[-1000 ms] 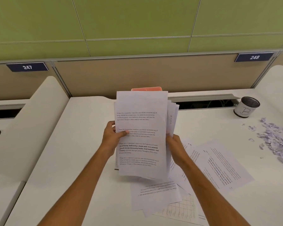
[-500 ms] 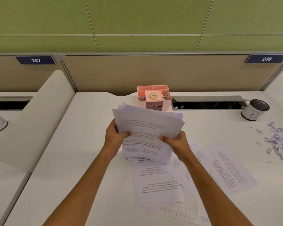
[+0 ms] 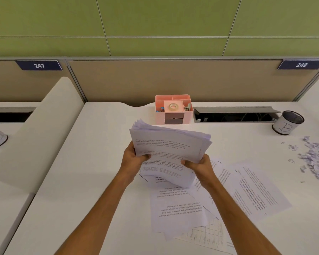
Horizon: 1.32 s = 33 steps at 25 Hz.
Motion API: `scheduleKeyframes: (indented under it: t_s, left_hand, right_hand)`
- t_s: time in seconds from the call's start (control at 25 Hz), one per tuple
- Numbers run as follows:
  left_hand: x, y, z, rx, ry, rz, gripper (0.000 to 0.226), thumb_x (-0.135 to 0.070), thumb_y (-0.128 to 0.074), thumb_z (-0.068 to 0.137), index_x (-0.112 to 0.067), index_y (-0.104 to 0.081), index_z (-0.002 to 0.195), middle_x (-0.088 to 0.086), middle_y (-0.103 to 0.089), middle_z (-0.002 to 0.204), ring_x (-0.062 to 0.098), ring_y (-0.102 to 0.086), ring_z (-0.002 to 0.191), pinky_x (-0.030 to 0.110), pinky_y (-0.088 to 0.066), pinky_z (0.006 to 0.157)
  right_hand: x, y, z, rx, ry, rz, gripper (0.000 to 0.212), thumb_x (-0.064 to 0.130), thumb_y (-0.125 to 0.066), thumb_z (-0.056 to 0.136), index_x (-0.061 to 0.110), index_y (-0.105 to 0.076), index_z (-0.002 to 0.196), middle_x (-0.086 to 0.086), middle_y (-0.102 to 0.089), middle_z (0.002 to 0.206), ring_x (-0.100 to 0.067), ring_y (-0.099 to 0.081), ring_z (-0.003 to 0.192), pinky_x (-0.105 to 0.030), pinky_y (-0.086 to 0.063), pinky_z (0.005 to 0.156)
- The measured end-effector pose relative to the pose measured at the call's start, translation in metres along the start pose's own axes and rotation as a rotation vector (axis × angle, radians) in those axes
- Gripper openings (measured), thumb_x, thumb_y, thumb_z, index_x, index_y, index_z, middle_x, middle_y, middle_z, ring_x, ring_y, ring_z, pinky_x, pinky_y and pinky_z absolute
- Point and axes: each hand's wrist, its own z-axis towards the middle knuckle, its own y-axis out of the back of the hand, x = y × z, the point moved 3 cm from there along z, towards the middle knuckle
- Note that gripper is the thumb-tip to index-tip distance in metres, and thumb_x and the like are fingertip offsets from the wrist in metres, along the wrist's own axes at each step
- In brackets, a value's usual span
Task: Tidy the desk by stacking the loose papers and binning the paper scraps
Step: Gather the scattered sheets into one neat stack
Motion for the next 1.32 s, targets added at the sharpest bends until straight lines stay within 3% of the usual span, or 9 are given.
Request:
scheduleKeyframes:
  t_s: [0.24,0.36,0.56,0.76,0.84,0.92,1.0,1.08,1.32]
  left_hand:
    - [0.028,0.005,-0.004,0.085,0.061,0.11,0.038,0.002,-0.066,0.086,-0.029,-0.059,0.107,-0.009,-0.069,0.106,0.009,-0.064,0.101,0.025,-0.055,0.083]
    - [0.026,0.019,-0.005,0.123,0.076,0.057,0.036,0.0,-0.073,0.08,-0.02,-0.064,0.109,-0.005,-0.075,0.102,0.016,-0.07,0.097,0.024,-0.058,0.075]
    - [0.034,0.041,-0.006,0.269,0.259,-0.067,0.092,-0.039,-0.097,0.038,-0.011,-0.063,0.119,0.009,-0.073,0.112,0.029,-0.07,0.1,0.035,-0.06,0.075]
    - [0.059,0.052,-0.015,0.285,0.359,-0.03,0.098,-0.039,-0.098,0.035,-0.003,-0.062,0.119,0.018,-0.071,0.112,0.037,-0.069,0.101,0.044,-0.059,0.08]
    - [0.069,0.062,-0.02,0.238,0.377,0.004,0.091,-0.036,-0.097,0.038,-0.004,-0.063,0.116,0.018,-0.072,0.11,0.037,-0.07,0.098,0.044,-0.06,0.077]
    - [0.079,0.077,-0.023,0.173,0.398,0.009,0.068,-0.022,-0.093,0.056,-0.003,-0.064,0.115,0.02,-0.071,0.109,0.037,-0.071,0.093,0.041,-0.061,0.072]
    - [0.089,0.095,-0.023,0.09,0.426,-0.002,0.044,-0.004,-0.078,0.075,-0.002,-0.063,0.116,0.021,-0.071,0.109,0.036,-0.072,0.091,0.039,-0.061,0.07]
    - [0.098,0.111,-0.022,0.031,0.464,-0.011,0.04,0.003,-0.069,0.081,0.0,-0.061,0.12,0.02,-0.071,0.108,0.037,-0.07,0.092,0.039,-0.061,0.069]
    - [0.109,0.133,-0.021,-0.066,0.534,-0.063,0.034,0.005,-0.065,0.084,-0.005,-0.063,0.116,0.015,-0.072,0.105,0.034,-0.069,0.093,0.043,-0.058,0.074]
  right_hand:
    - [-0.011,-0.003,-0.004,-0.056,-0.063,-0.137,0.026,0.009,-0.069,0.087,0.027,-0.067,0.105,0.004,-0.073,0.104,-0.016,-0.07,0.096,-0.039,-0.059,0.082]
    - [-0.009,-0.005,-0.003,-0.04,-0.095,-0.188,0.018,0.012,-0.067,0.088,0.016,-0.068,0.106,-0.007,-0.073,0.105,-0.024,-0.072,0.093,-0.044,-0.06,0.08]
    - [-0.01,-0.016,-0.009,0.033,-0.187,-0.1,0.022,0.008,-0.067,0.088,0.008,-0.066,0.11,-0.01,-0.074,0.103,-0.026,-0.073,0.091,-0.039,-0.06,0.076]
    - [-0.028,-0.025,-0.02,0.083,-0.231,-0.051,0.032,0.021,-0.065,0.091,0.009,-0.063,0.121,-0.008,-0.071,0.114,-0.026,-0.07,0.1,-0.042,-0.058,0.085]
    - [-0.039,-0.019,-0.031,-0.033,-0.175,-0.314,0.039,0.037,-0.06,0.093,0.02,-0.057,0.128,0.003,-0.065,0.123,-0.019,-0.066,0.109,-0.03,-0.056,0.087]
    - [-0.059,-0.002,-0.046,-0.134,-0.116,-0.765,0.057,0.055,-0.05,0.092,0.024,-0.045,0.14,0.009,-0.054,0.135,-0.015,-0.054,0.124,-0.03,-0.047,0.098]
    - [-0.085,0.013,-0.063,-0.076,-0.062,-1.131,0.074,0.069,-0.029,0.09,0.023,-0.036,0.147,0.005,-0.04,0.15,-0.018,-0.038,0.138,-0.035,-0.031,0.112]
    - [-0.111,0.026,-0.077,0.038,-0.082,-1.365,0.084,0.077,-0.011,0.086,0.024,-0.036,0.147,-0.001,-0.033,0.156,-0.025,-0.031,0.143,-0.041,-0.021,0.116]
    - [-0.13,0.044,-0.065,0.153,-0.161,-1.518,0.073,0.071,-0.015,0.092,0.024,-0.048,0.138,-0.004,-0.047,0.147,-0.027,-0.046,0.133,-0.044,-0.033,0.111]
